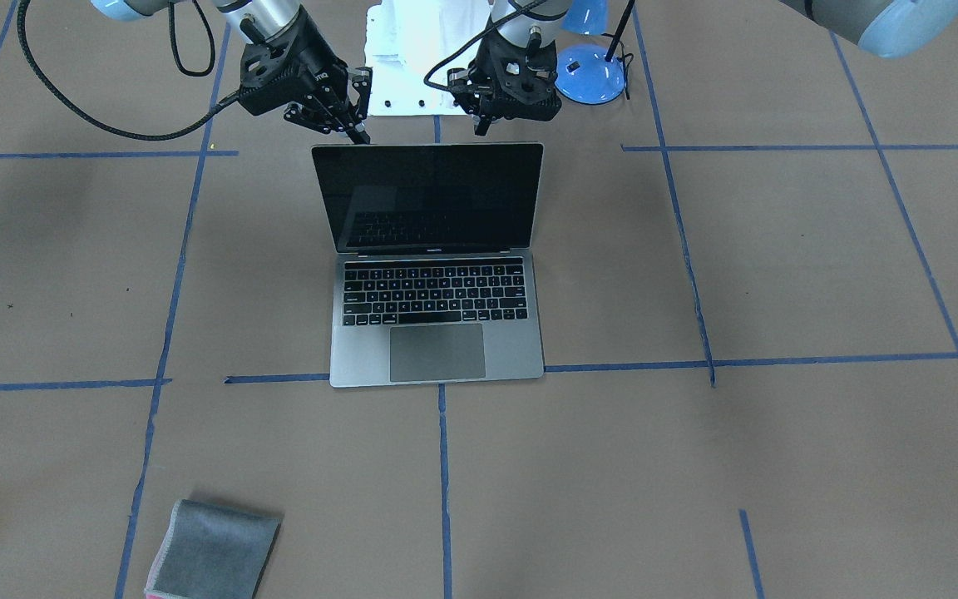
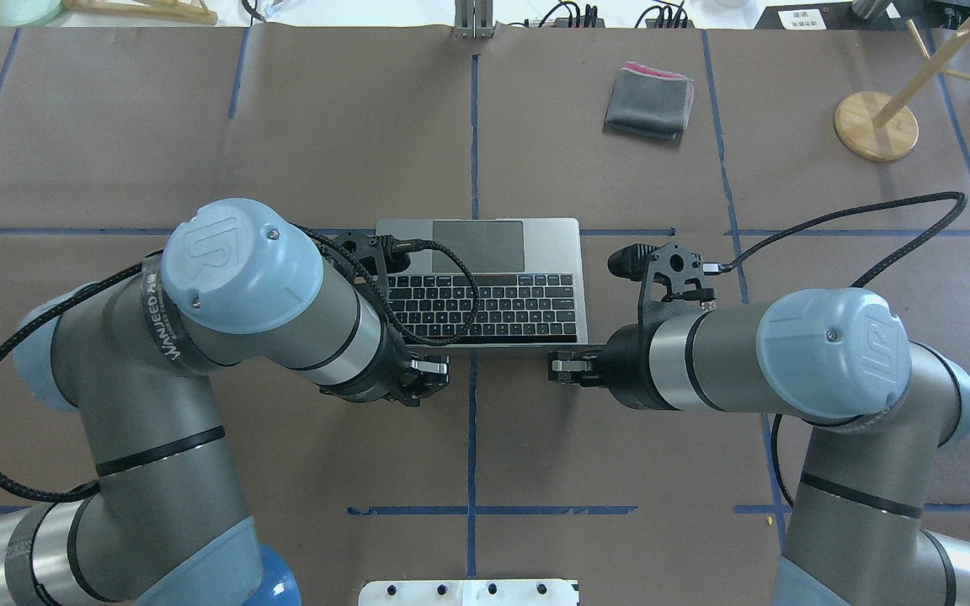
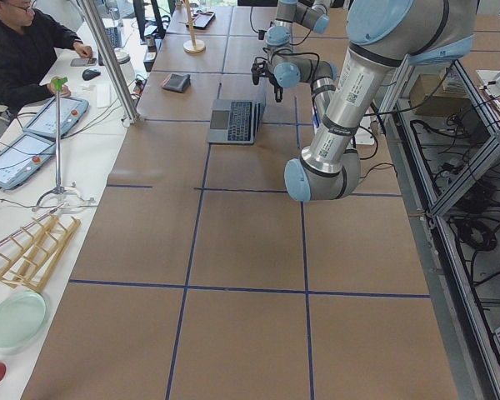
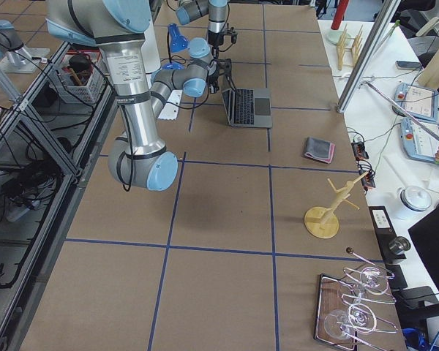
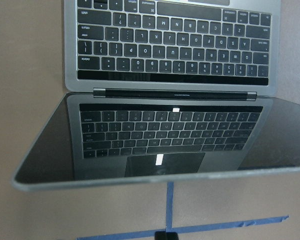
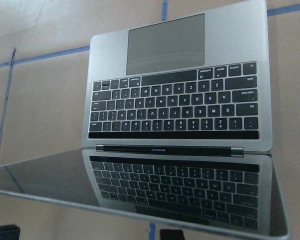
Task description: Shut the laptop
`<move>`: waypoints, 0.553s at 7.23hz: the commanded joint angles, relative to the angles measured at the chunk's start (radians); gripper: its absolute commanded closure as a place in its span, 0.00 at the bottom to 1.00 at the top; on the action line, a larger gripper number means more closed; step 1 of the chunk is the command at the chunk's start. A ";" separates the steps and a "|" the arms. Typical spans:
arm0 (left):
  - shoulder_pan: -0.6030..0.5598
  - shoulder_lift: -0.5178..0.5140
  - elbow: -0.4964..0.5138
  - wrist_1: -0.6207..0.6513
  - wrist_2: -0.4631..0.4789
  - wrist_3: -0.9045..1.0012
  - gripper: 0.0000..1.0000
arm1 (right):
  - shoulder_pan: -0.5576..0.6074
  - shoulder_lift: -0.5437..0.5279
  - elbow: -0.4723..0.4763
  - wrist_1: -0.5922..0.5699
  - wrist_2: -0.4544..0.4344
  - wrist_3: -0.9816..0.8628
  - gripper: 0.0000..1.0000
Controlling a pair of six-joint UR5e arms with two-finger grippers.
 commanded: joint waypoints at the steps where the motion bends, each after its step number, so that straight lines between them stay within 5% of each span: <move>1: -0.052 -0.005 0.016 -0.019 0.017 0.032 1.00 | 0.037 0.026 -0.034 -0.002 -0.009 -0.003 0.98; 4: -0.145 -0.030 0.139 -0.139 0.015 0.034 1.00 | 0.091 0.088 -0.084 -0.005 -0.006 -0.004 0.99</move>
